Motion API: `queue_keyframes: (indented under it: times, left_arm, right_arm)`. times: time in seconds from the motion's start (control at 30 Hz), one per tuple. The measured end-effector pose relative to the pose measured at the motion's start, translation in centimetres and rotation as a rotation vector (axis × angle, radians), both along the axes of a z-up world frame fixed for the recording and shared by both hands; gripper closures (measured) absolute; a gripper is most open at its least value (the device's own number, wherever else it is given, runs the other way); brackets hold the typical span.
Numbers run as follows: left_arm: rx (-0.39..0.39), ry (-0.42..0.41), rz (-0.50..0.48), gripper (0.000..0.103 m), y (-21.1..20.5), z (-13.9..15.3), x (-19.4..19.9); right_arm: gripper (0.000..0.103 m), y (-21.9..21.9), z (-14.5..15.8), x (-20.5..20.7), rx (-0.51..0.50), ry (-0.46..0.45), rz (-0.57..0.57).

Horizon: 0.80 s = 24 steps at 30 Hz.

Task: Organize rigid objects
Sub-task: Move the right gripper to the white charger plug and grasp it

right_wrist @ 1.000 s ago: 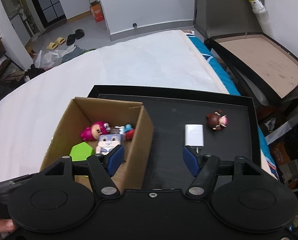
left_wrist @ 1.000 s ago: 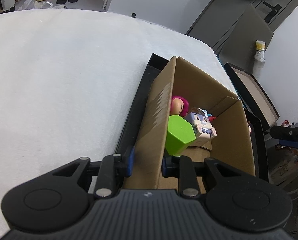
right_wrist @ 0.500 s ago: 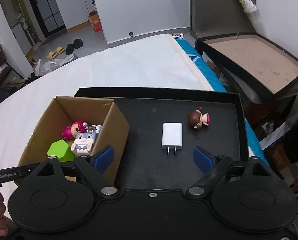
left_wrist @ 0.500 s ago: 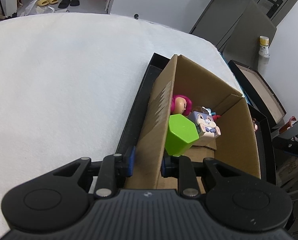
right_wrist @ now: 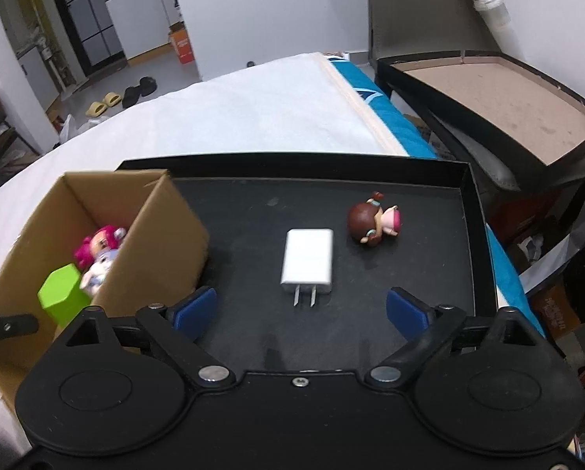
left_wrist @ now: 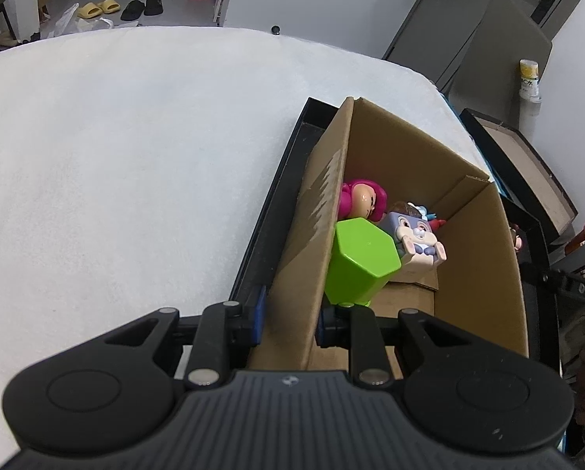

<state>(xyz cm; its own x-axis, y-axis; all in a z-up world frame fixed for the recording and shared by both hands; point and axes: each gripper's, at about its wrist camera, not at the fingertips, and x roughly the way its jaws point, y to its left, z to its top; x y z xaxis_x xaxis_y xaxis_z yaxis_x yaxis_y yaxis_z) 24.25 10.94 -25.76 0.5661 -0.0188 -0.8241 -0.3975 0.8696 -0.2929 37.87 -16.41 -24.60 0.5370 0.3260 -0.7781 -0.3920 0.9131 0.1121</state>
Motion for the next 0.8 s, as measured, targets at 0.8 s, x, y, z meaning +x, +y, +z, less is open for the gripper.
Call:
queue_keyframes:
  times: [0.8]
  left_arm:
    - [0.024,0.033,0.003,0.08,-0.4,-1.0,1.0]
  right_arm:
    - [0.033,2.8,-4.9,3.2,-0.088,-0.035,-0.073]
